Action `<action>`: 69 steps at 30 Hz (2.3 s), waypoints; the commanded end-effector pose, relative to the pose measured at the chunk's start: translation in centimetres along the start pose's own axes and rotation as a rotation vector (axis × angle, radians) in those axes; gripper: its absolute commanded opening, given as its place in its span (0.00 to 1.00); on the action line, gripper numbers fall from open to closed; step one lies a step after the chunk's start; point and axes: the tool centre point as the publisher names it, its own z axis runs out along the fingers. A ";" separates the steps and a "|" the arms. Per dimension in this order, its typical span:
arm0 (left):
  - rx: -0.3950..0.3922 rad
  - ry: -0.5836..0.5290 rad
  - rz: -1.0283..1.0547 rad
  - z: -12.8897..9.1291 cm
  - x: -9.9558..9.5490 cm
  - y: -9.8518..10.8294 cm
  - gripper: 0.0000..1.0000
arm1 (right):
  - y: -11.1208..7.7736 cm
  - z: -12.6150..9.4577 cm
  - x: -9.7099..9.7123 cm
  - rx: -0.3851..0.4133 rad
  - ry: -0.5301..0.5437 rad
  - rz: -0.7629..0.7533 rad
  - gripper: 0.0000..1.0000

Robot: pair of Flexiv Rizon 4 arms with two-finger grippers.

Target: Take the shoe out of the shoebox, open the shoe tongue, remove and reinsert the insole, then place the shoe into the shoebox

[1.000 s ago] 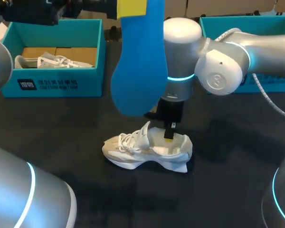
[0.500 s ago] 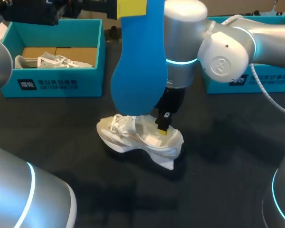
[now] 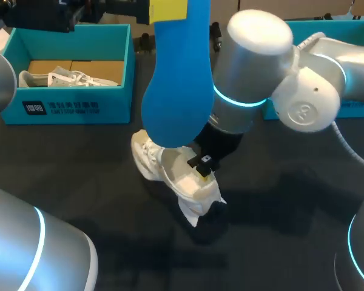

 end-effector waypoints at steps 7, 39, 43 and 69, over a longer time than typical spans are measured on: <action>-0.004 0.000 0.000 0.1 -0.1 -0.2 0.00 | -0.9 -0.1 -0.3 -0.107 0.021 0.037 0.00; -0.004 0.000 0.000 0.1 -0.1 -0.2 0.00 | -4.6 5.8 -0.4 -0.110 -0.011 0.511 0.00; -0.004 0.000 0.000 0.1 -0.1 -0.2 0.00 | -4.7 6.2 -0.5 -0.126 0.000 0.519 0.00; -0.004 0.000 0.000 0.1 -0.1 -0.2 0.00 | -5.3 6.1 -0.5 -0.111 -0.040 0.594 1.00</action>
